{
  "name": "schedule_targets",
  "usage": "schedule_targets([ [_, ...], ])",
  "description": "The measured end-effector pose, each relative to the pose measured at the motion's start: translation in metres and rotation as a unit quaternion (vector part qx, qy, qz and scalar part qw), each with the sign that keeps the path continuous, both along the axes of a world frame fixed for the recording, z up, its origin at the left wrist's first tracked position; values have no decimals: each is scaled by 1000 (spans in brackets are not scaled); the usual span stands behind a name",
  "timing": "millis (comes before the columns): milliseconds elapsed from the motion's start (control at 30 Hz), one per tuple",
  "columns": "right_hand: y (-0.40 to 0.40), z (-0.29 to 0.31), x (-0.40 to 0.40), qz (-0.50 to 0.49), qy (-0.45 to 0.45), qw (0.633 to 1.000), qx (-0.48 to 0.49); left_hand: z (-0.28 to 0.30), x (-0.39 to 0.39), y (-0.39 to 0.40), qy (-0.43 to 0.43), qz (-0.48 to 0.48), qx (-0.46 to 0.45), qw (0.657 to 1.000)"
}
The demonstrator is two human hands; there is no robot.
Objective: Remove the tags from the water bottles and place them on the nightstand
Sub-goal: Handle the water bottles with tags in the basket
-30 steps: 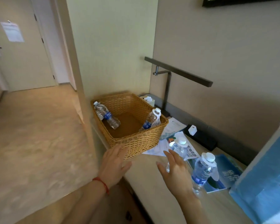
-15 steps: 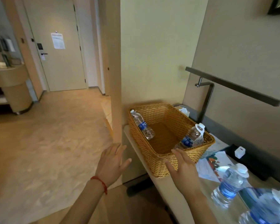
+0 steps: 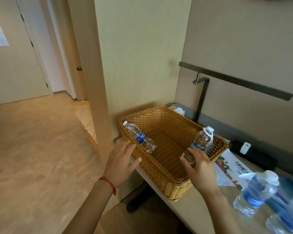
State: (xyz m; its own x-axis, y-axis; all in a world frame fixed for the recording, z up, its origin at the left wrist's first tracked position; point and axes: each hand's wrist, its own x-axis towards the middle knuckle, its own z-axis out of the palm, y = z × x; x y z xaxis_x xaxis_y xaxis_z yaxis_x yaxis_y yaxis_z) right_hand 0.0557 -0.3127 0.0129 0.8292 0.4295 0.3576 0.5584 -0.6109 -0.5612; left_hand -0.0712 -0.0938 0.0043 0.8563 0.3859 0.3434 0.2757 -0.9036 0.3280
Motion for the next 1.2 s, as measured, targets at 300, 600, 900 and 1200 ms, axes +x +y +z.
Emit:
schedule_targets([
  [300,4,-9,79,-72,2,997,9,-9,107,17,11,-48,25,998],
  [600,7,-16,149,-127,46,991,13,-16,190,22,25,-120,-9,992],
  [900,17,-20,205,-214,80,972,60,-24,272,26,58,-209,-2,976],
  [1200,22,-32,241,-241,143,960,4,-33,310,40,62,-240,-13,969],
])
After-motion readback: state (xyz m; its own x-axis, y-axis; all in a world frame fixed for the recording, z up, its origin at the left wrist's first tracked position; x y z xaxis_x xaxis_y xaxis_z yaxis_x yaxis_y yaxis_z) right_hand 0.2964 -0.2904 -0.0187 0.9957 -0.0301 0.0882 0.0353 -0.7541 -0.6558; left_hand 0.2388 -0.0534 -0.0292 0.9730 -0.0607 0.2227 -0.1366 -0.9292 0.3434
